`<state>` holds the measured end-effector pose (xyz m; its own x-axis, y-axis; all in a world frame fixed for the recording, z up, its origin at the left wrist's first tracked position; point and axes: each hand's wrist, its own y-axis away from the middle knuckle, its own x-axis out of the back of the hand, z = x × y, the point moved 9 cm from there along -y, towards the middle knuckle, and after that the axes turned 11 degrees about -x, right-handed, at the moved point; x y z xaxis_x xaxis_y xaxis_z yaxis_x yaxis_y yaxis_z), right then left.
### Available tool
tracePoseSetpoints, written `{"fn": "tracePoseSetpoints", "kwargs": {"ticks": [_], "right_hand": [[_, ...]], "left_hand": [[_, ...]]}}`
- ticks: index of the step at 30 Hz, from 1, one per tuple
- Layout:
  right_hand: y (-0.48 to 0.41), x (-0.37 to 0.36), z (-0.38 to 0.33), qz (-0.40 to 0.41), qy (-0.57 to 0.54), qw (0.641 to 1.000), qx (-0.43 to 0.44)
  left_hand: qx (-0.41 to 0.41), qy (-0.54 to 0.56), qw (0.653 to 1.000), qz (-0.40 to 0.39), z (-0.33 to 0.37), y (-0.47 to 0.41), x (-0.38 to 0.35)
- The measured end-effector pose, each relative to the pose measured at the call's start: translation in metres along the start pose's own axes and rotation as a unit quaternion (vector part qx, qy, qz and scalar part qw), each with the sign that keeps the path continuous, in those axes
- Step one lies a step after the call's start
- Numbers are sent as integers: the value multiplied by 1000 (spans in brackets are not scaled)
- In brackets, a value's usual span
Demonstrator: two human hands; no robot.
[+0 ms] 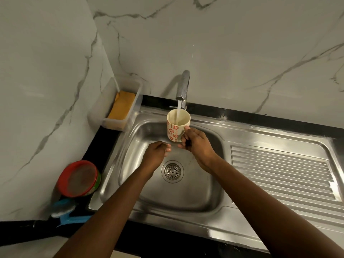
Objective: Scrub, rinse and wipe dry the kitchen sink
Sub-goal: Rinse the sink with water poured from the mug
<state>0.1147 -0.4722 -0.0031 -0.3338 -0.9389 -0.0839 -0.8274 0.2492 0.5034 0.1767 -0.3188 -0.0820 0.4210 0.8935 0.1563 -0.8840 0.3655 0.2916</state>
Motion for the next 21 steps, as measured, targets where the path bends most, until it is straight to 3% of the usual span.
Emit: {"fn": "tracePoseSetpoints", "kwargs": {"ticks": [21], "right_hand": [[-8, 1, 7, -1, -2, 1000, 13]], "left_hand": [[-8, -34, 999, -13, -6, -11, 3]]}}
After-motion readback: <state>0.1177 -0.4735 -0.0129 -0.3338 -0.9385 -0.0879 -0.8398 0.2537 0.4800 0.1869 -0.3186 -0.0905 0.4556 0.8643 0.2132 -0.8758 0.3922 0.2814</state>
